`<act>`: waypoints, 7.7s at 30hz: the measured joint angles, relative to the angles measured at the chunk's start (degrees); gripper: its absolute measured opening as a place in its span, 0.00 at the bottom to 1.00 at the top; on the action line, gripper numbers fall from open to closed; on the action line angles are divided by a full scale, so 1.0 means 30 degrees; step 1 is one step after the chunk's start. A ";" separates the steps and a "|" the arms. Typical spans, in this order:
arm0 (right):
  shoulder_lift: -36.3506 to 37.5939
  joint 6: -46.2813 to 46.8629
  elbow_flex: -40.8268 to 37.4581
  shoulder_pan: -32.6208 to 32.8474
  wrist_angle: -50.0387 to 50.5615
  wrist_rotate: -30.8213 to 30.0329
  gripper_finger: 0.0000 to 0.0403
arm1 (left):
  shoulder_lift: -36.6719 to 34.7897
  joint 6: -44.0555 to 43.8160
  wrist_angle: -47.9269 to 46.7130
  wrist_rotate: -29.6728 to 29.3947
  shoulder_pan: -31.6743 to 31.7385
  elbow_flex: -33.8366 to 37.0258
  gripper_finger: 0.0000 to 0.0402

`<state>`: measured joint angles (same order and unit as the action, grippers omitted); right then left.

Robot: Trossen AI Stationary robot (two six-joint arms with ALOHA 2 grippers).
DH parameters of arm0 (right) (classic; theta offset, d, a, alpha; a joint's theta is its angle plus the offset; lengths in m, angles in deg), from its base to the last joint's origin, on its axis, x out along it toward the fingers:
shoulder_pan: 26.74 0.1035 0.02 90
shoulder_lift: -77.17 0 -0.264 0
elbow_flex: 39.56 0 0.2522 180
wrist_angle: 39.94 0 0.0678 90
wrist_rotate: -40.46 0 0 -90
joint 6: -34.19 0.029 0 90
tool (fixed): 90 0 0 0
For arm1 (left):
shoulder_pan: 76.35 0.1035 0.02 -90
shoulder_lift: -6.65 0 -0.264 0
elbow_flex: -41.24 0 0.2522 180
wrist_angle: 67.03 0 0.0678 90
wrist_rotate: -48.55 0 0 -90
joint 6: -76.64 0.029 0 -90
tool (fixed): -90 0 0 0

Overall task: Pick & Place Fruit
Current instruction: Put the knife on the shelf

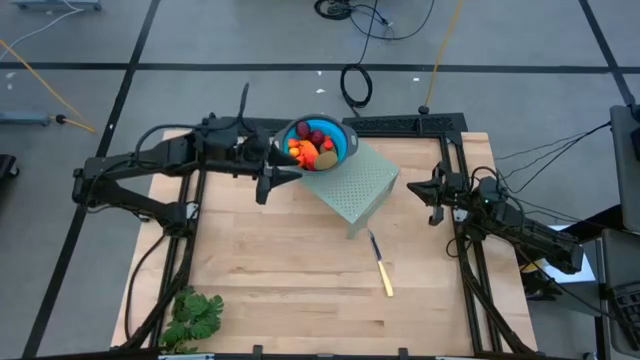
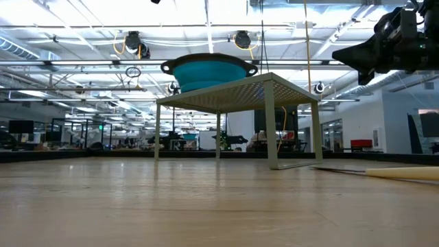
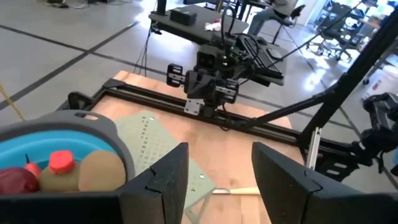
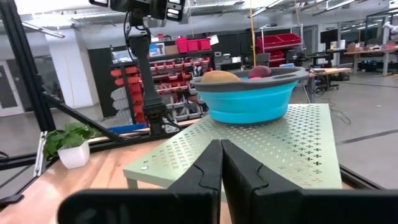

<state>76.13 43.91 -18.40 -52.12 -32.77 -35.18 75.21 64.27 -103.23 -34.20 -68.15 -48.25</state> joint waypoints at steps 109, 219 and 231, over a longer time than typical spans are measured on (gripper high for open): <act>-1.3863 0.4346 0.9595 1.5796 0.4295 -0.7479 0.00 | -2.2418 -0.0286 0.1383 -0.2464 -0.1783 2.0305 0.44; -2.9631 2.6455 1.9941 1.8957 2.0464 -0.3353 0.52 | -2.2415 0.0076 0.2004 -0.2384 -0.1779 2.0291 0.44; -2.9631 2.7091 1.9941 1.8767 2.0436 -0.3415 0.52 | -2.2411 0.0231 0.1996 -0.2398 -0.1780 2.0291 0.44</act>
<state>-12.76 125.18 41.43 4.18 28.54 -45.42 7.97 64.96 -97.24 -41.39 -73.49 12.63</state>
